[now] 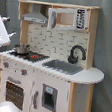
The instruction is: Play with the kitchen
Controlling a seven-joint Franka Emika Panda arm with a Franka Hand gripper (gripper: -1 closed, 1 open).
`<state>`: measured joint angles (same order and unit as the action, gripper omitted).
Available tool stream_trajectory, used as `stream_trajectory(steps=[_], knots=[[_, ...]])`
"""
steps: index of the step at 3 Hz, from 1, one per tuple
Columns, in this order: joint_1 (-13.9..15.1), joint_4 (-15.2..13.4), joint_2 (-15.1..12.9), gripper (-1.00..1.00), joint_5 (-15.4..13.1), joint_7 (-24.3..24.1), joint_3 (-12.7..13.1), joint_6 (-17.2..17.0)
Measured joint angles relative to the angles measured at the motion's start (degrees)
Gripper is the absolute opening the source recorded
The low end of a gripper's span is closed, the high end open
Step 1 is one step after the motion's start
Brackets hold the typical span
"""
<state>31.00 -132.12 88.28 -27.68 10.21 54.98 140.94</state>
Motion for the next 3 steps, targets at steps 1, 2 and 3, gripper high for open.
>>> stream_trajectory(steps=[1, 2, 3], knots=[[-1.6, 0.0, -0.1, 1.00, -3.4, -5.0, -1.2, -4.5], [-3.1, 0.0, -0.4, 1.00, -6.3, -10.2, -1.7, -9.3], [-4.3, 0.0, -0.7, 1.00, -8.6, -15.1, -1.8, -14.1]])
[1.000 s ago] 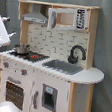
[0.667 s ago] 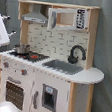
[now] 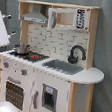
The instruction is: Play with the kitchen
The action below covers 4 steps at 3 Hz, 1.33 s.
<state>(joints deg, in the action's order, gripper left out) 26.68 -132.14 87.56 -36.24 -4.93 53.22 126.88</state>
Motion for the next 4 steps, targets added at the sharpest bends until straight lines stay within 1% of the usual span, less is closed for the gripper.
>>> stream_trajectory(steps=[2, 3, 4], knots=[[-1.0, 0.0, -0.6, 1.00, -3.0, -8.7, -0.3, -8.3], [-1.1, -0.1, -0.8, 1.00, -4.1, -13.0, -1.0, -12.6], [-1.0, -0.5, -1.2, 1.00, -5.3, -17.1, -2.3, -16.9]])
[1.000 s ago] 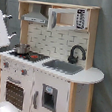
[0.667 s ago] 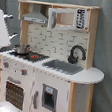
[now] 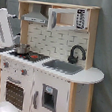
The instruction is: Play with the kitchen
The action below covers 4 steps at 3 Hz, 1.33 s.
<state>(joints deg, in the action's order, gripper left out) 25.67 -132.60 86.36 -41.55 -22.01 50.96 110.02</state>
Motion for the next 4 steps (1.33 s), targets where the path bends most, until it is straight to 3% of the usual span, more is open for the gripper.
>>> stream_trajectory(steps=[1, 2, 3, 4], knots=[[1.4, -0.3, -1.5, 1.00, -2.1, -3.7, -2.9, -2.4], [3.5, -0.4, -2.3, 1.00, -2.2, -4.0, -4.7, -2.3], [3.9, -0.4, -2.3, -1.00, -2.2, -3.9, -5.0, -2.3], [5.7, -0.8, -2.5, -1.00, -2.2, -3.9, -6.5, -1.4]])
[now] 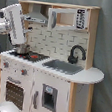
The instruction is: Play with the kitchen
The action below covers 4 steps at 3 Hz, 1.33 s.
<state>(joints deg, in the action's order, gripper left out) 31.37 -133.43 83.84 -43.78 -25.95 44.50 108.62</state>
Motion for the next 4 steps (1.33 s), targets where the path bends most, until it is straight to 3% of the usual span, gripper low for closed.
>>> stream_trajectory(steps=[1, 4], knots=[[1.5, -2.0, -0.8, -1.00, 0.0, 0.1, -2.0, 5.5], [5.1, -3.3, -4.6, -1.00, 0.0, 2.4, -7.9, 21.4]])
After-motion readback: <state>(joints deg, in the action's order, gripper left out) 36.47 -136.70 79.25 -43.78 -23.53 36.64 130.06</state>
